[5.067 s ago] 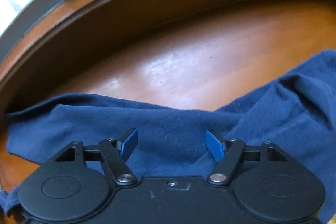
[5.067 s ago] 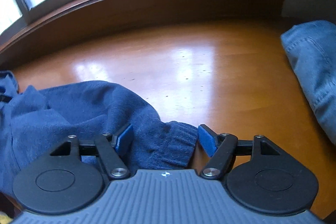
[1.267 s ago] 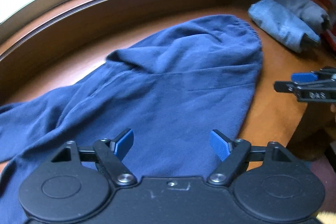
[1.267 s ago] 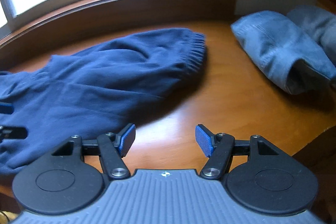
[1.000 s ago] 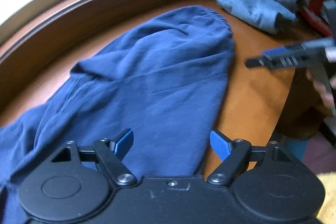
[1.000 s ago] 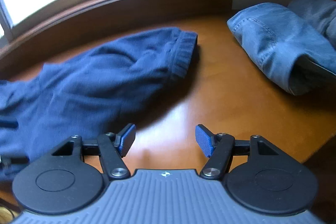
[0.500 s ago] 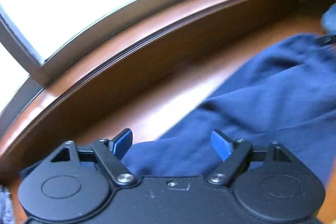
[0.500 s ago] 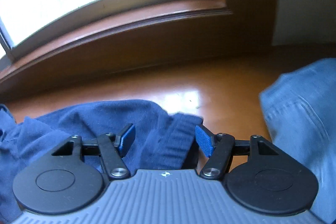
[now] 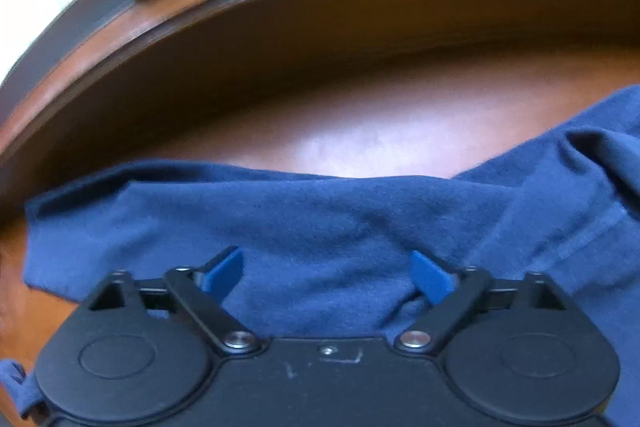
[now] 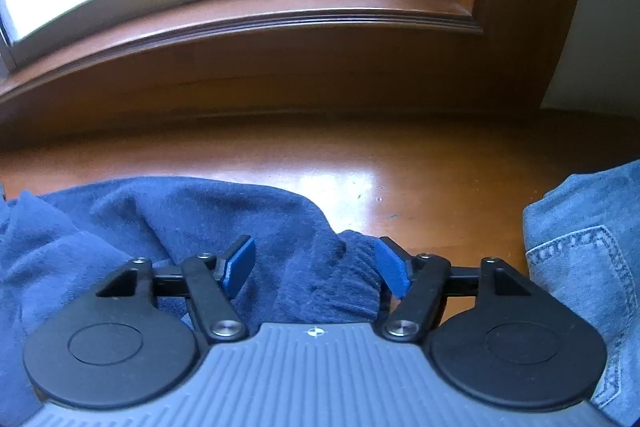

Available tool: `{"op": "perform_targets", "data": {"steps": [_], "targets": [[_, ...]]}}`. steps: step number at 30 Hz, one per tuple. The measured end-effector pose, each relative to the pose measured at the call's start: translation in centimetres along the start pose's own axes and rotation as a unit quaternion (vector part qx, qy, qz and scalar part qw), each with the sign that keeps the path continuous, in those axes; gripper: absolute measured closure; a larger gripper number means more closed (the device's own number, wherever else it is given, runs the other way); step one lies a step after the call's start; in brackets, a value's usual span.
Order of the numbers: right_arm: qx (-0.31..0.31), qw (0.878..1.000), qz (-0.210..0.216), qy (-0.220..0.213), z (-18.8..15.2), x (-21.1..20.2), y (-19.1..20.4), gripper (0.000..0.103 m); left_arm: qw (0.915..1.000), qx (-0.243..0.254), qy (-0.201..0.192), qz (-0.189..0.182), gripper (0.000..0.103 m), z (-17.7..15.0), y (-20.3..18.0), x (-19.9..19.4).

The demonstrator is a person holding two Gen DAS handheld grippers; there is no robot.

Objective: Fold clothes

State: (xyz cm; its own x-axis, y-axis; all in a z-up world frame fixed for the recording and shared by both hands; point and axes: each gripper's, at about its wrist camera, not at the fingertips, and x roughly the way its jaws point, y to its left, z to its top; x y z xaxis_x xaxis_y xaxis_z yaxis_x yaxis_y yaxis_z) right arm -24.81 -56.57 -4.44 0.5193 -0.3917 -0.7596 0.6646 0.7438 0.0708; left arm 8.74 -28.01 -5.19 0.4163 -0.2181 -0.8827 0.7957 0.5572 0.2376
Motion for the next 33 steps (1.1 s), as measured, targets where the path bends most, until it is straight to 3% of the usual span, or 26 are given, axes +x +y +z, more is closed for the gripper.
{"op": "perform_targets", "data": {"steps": [2,4,5,6,8,9,10,13,16,20,23,24,27,30,33], "targets": [[-0.008,1.0,-0.003,0.003,0.1,0.0,0.6,0.03,0.9997,-0.022,-0.001,-0.011,0.011,0.4,0.0,0.2],[-0.015,1.0,-0.008,0.008,0.0,0.3,1.1,0.028,0.9982,-0.049,-0.006,-0.035,0.022,0.5,0.0,0.4],[-0.019,1.0,-0.012,0.01,0.0,0.4,1.3,0.028,0.9966,-0.06,-0.012,-0.056,0.04,0.5,-0.1,0.2],[-0.023,1.0,-0.018,0.01,-0.2,0.6,1.6,0.027,0.9944,-0.071,-0.018,-0.076,0.065,0.5,-0.1,0.0],[-0.039,0.999,-0.032,0.005,-0.6,0.8,2.5,0.029,0.9908,-0.082,-0.032,-0.102,0.088,0.5,-0.7,-0.4],[-0.052,0.998,-0.04,0.001,-0.9,0.8,3.1,0.041,0.9911,-0.08,-0.043,-0.098,0.095,0.4,-1.2,-0.6],[-0.065,0.997,-0.042,-0.007,-1.1,0.5,3.6,0.068,0.9913,-0.078,-0.057,-0.09,0.099,0.2,-1.8,-0.8],[-0.077,0.996,-0.039,-0.034,-1.5,-1.0,4.7,0.089,0.9861,-0.112,-0.093,-0.08,0.1,-0.5,-2.3,-1.7],[-0.042,0.992,-0.034,-0.111,-1.0,-5.9,4.7,0.09,0.9757,-0.136,-0.163,-0.053,0.102,-1.0,-1.6,-5.1],[-0.025,0.971,-0.022,-0.236,1.2,-13.8,4.7,0.09,0.9536,-0.158,-0.256,-0.007,0.103,-0.4,-0.4,-10.8],[-0.068,0.958,-0.062,-0.271,4.0,-14.0,5.3,0.089,0.9465,-0.168,-0.271,0.046,0.103,1.0,-0.2,-11.7],[-0.058,0.962,-0.072,-0.257,5.2,-12.4,4.9,0.086,0.9492,-0.177,-0.257,0.037,0.103,1.4,-0.1,-11.2],[-0.066,0.973,-0.127,-0.18,7.4,-6.5,3.9,0.051,0.9597,-0.177,-0.218,0.015,0.097,0.9,-1.2,-10.1],[-0.08,0.965,-0.205,-0.144,6.0,-4.9,3.5,0.049,0.9709,-0.131,-0.201,0.006,0.087,-2.2,-3.7,-10.1],[-0.071,0.976,-0.149,-0.141,2.2,-7.1,2.0,0.024,0.9834,-0.071,-0.166,-0.02,0.08,-7.6,-6.4,-10.6]]}}
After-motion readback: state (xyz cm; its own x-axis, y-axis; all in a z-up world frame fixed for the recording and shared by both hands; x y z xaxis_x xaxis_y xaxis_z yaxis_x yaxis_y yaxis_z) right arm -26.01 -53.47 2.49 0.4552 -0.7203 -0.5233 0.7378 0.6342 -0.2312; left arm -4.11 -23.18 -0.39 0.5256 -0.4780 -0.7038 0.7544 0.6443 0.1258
